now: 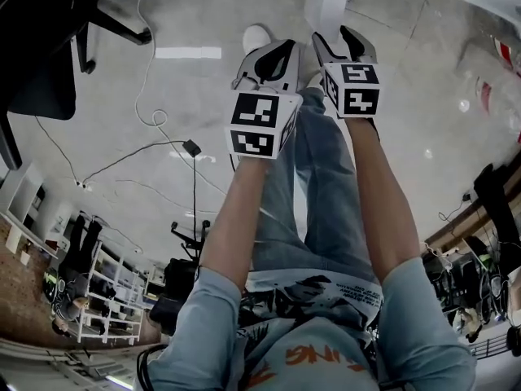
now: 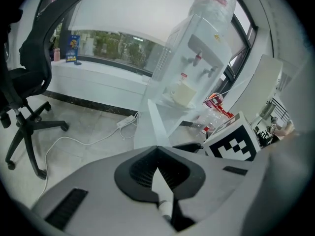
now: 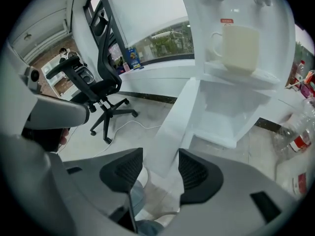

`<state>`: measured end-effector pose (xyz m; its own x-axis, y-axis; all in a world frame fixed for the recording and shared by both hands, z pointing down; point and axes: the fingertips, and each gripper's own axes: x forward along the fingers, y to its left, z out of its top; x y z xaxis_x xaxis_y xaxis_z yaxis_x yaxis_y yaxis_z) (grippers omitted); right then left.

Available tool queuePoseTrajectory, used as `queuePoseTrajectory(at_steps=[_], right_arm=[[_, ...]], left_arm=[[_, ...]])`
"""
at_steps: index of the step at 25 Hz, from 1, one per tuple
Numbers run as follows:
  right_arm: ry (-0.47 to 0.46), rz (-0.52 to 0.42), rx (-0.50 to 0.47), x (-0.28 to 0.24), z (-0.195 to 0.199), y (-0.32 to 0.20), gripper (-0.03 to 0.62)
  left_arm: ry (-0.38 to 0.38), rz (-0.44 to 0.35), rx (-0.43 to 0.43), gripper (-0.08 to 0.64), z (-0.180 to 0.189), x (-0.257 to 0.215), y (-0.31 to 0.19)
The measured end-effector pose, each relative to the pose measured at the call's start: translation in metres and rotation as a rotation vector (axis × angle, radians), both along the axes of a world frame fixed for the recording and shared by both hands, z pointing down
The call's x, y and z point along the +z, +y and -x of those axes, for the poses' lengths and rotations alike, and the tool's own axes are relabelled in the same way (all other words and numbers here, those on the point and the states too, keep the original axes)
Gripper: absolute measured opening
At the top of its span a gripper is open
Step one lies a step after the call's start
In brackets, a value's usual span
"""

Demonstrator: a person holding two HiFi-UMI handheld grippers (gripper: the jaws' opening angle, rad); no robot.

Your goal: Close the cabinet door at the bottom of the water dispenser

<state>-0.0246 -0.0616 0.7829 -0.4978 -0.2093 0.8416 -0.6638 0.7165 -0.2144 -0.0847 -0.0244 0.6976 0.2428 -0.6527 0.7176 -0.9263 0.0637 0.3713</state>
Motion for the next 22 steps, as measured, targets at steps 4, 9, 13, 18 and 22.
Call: queuePoseTrajectory(at_steps=[4, 9, 13, 18, 22], right_arm=[[0.036, 0.003, -0.032, -0.001, -0.008, 0.0, 0.221], [0.052, -0.022, 0.013, 0.001, -0.032, -0.005, 0.211], [0.075, -0.049, 0.057, 0.0, -0.06, -0.015, 0.193], [0.094, -0.079, 0.066, -0.002, -0.092, -0.032, 0.183], [0.102, -0.105, 0.055, -0.001, -0.112, -0.046, 0.181]], left_arm=[[0.013, -0.003, -0.002, 0.02, -0.007, 0.004, -0.005], [0.029, -0.011, 0.053, 0.02, -0.034, 0.009, -0.012], [0.046, -0.024, 0.087, 0.02, -0.061, 0.009, -0.02], [0.034, -0.02, 0.093, 0.02, -0.078, 0.015, -0.026], [0.016, -0.015, 0.099, 0.02, -0.087, 0.019, -0.034]])
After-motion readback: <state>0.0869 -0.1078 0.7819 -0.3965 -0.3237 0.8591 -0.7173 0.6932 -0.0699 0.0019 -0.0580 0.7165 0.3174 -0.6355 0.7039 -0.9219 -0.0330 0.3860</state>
